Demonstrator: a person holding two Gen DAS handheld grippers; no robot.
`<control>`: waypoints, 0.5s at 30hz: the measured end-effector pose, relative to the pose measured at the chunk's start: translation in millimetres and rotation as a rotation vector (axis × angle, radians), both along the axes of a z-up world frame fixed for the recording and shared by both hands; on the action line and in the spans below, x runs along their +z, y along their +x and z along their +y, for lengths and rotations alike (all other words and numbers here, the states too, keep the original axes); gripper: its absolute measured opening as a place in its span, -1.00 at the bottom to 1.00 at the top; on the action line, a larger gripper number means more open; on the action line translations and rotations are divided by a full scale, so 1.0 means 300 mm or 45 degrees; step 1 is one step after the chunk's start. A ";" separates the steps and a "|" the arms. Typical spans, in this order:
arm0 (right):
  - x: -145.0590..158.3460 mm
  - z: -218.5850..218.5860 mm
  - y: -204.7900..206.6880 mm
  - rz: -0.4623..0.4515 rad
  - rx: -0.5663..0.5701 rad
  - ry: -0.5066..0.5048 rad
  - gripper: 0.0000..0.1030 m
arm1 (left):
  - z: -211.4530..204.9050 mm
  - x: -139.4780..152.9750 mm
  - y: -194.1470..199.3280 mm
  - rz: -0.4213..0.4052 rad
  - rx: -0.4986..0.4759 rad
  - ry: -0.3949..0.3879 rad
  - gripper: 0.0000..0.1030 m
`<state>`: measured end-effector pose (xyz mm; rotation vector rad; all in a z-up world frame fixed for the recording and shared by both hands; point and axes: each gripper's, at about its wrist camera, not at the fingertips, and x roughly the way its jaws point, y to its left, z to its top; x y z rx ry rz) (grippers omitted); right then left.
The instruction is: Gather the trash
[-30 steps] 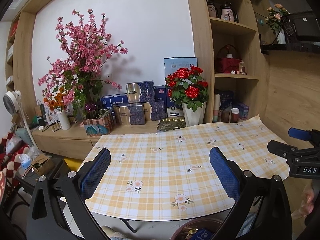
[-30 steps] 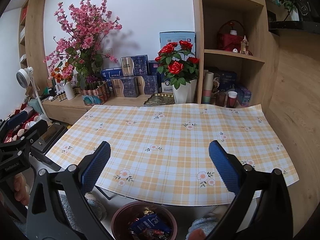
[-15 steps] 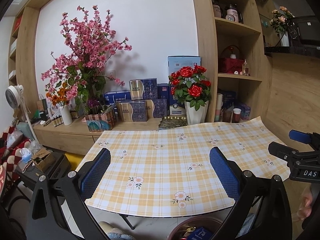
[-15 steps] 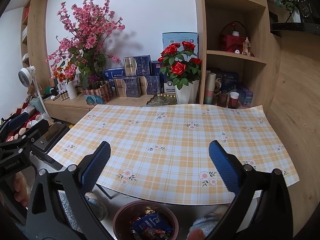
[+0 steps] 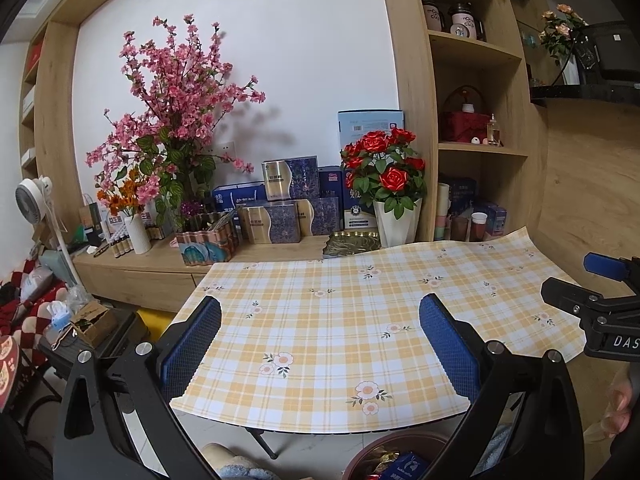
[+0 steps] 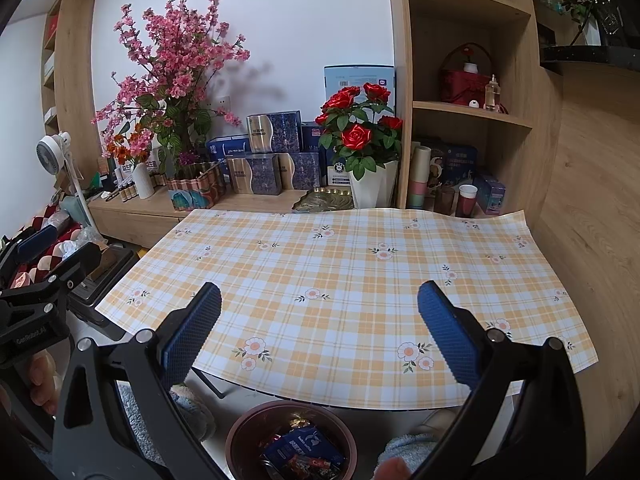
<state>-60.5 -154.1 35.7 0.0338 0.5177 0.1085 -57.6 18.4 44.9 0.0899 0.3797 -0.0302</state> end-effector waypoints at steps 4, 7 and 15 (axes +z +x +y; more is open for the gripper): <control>-0.001 -0.002 0.002 0.000 -0.001 0.000 0.88 | 0.003 0.001 -0.001 0.000 0.008 0.002 0.88; 0.000 -0.002 0.002 -0.001 0.001 0.001 0.88 | 0.007 0.002 -0.001 0.007 0.004 -0.002 0.88; -0.002 0.005 -0.003 0.005 0.001 0.002 0.88 | 0.007 -0.001 -0.002 0.016 -0.001 -0.006 0.88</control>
